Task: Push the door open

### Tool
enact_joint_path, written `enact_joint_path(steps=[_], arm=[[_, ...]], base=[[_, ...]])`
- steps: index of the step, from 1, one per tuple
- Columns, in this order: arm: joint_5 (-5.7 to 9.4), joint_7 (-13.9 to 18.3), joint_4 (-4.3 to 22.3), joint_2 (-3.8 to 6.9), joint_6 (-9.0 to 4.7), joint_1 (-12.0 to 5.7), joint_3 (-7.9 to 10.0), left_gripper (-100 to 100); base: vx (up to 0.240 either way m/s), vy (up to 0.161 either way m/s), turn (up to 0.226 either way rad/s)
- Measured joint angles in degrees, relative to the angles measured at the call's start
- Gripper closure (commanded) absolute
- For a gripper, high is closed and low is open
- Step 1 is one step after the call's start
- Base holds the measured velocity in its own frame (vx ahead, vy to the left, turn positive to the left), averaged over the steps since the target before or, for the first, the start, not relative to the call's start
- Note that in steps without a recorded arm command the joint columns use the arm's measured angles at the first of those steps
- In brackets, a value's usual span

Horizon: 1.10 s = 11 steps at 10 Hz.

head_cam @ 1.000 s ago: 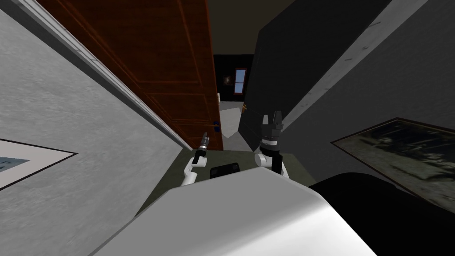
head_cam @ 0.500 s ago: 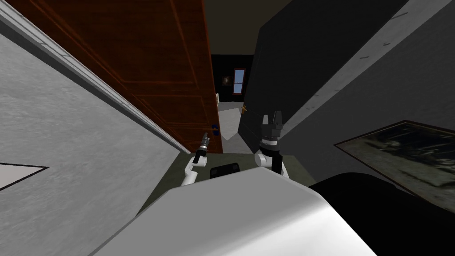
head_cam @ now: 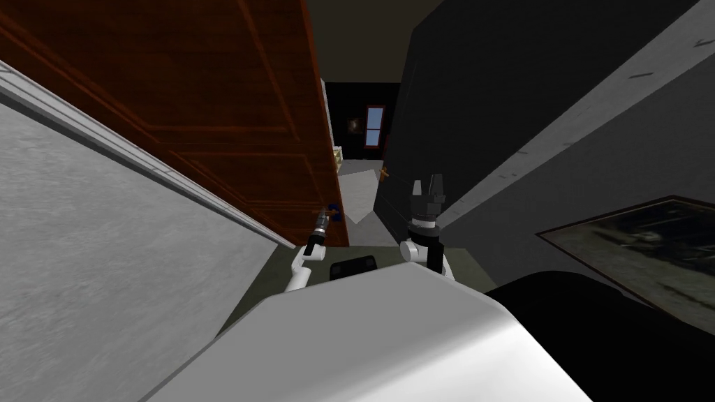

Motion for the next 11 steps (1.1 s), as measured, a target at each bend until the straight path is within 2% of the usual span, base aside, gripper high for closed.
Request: enact_joint_path(steps=[1,2,7,10,11], arm=[[0.0,-0.1,0.3,-0.12,-0.09,-0.14,0.15,-100],[0.0,-0.1,0.3,-0.14,-0.11,-0.17,0.17,100],[0.0,-0.1,0.2,-0.13,-0.05,-0.39,0.22,100],[0.14,-0.1,1.0,0.07,0.43,-0.29,0.78,100],[0.14,-0.3,1.7,-0.25,0.46,-0.61,1.39,100]], base=[[0.078,-0.014,-0.001],[-0.009,0.001,0.004],[-0.007,0.002,-0.005],[0.141,-0.075,0.05],[0.156,-0.096,0.059]])
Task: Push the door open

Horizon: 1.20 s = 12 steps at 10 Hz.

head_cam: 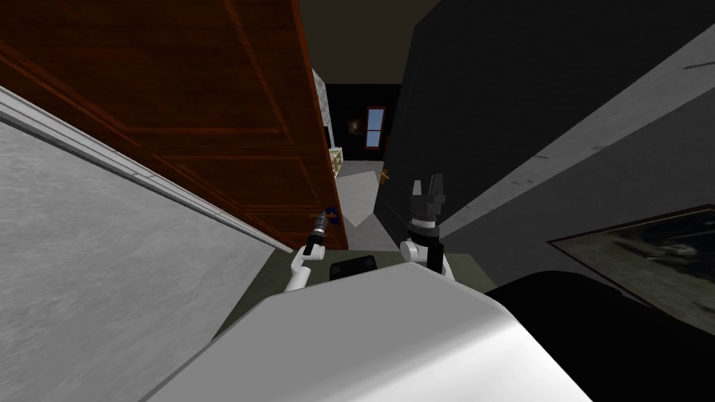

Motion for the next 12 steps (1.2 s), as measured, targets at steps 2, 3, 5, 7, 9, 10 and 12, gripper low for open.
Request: enact_joint_path(steps=[2,3,5,7,9,10,12], arm=[[0.02,-0.4,-0.4,-0.23,0.32,-0.06,0.94,100],[0.12,-0.5,0.1,-0.16,0.17,-0.51,1.44,100],[0.36,-0.6,0.8,0.02,0.26,-1.58,2.71,100],[0.4,-1.1,1.5,-0.36,-0.07,-1.85,4.28,100],[0.62,-1.4,2.1,-0.21,0.11,-2.19,5.58,100],[0.74,-1.3,2.0,-0.04,0.33,-2.25,6.17,100],[0.9,-1.7,3.8,-0.21,-0.36,-3.32,7.82,100]], base=[[0.181,-0.073,0.045],[0.167,-0.091,0.039],[0.142,-0.112,0.071],[0.162,-0.099,0.087],[0.143,-0.11,0.057],[0.156,-0.108,0.068],[0.14,-0.087,0.072]])
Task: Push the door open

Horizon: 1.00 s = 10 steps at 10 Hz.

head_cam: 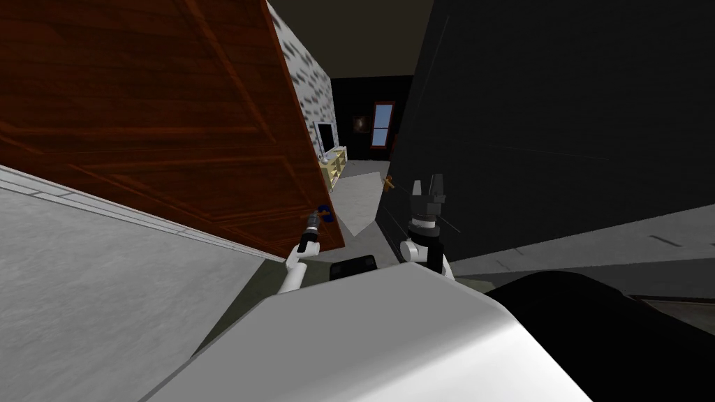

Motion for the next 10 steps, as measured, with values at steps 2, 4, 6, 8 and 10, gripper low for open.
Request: enact_joint_path(steps=[2,4,6,8,10], arm=[[0.16,-0.3,0.2,0.02,-0.17,0.04,1.19,100],[0.3,-0.6,0.6,-0.21,0.06,-0.34,2.71,100],[0.5,-1.0,1.0,-0.34,0.67,-0.98,4.38,100],[0.72,-1.2,1.1,-0.42,0.75,-0.97,6.01,100],[0.88,-1.5,1.2,-0.63,1.17,-1.33,7.52,100]], base=[[0.137,-0.104,0.063],[0.142,-0.118,0.096],[0.177,-0.135,0.09],[0.187,-0.128,0.087],[0.169,-0.099,0.077]])
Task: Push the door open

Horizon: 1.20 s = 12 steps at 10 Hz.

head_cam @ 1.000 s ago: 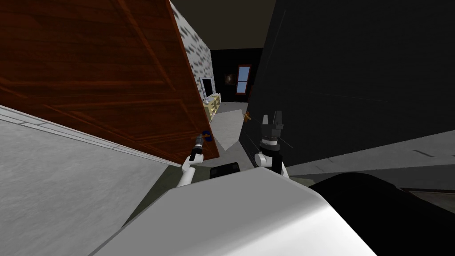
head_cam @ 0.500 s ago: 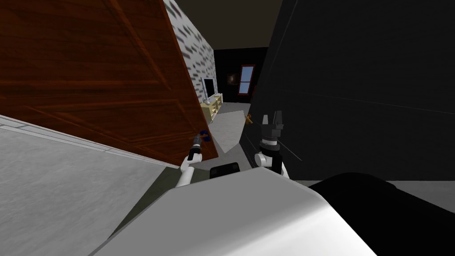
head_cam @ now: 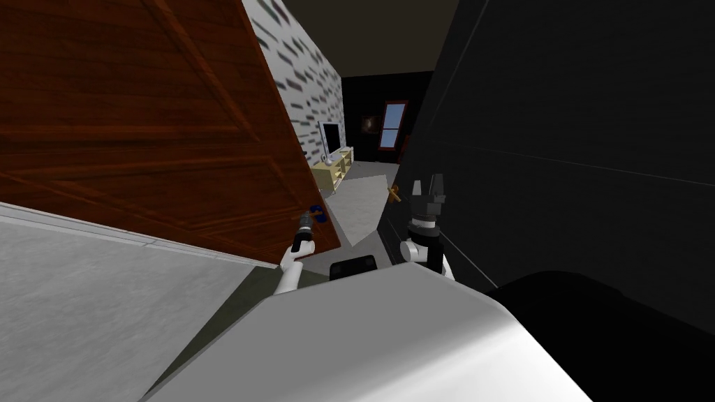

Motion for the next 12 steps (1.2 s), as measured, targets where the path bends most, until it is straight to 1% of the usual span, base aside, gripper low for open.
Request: enact_joint_path(steps=[1,3,5,6,7,8,10,11,12], arm=[[0.07,-0.2,0.6,-0.17,-0.16,-0.46,0.86,100],[0.19,-0.5,0.9,-0.37,-0.19,-0.85,2.19,100],[0.47,-0.9,0.9,-0.39,-0.04,-0.75,2.36,100],[0.72,-1.3,1.6,-0.46,0.03,-0.81,2.41,100],[0.94,-1.8,1.9,-0.55,-0.2,-0.94,2.47,100],[1.24,-2.6,1.9,-0.76,0.13,-1.49,2.8,100],[1.95,-3.9,2.1,-0.6,-0.18,-1.89,3.14,100],[2.32,-4.5,1.5,-0.5,-0.07,-1.75,3.35,100],[2.76,-5.1,1.7,-0.28,-0.18,-2.08,3.72,100]], base=[[0.159,-0.099,0.067],[0.097,-0.071,0.051],[0.178,0.012,0.084],[0.219,0.009,0.097],[0.205,0.006,0.111],[0.235,0.016,0.098],[0.241,0.009,0.141],[0.184,0.028,0.174],[0.174,0.02,0.172]])
